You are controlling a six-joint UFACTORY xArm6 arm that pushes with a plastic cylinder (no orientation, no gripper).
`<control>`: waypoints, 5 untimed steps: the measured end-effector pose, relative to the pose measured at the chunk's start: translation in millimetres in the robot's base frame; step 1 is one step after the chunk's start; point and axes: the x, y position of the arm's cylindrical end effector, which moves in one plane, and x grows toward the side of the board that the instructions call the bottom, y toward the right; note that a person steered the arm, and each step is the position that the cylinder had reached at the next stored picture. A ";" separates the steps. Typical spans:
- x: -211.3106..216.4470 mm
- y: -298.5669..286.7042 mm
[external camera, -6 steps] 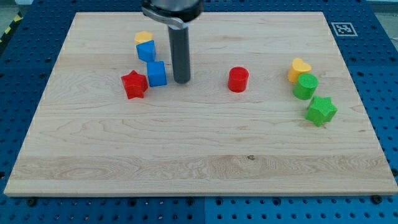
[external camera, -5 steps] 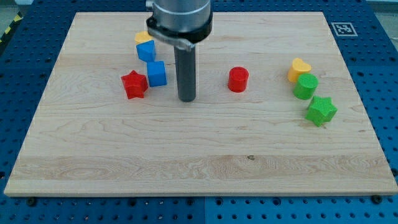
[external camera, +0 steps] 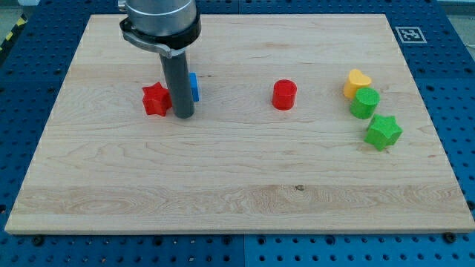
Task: Slide the blue cube to the bottom right of the triangle
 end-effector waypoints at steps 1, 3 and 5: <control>-7.5 0.0; -17.1 0.0; 14.4 43.7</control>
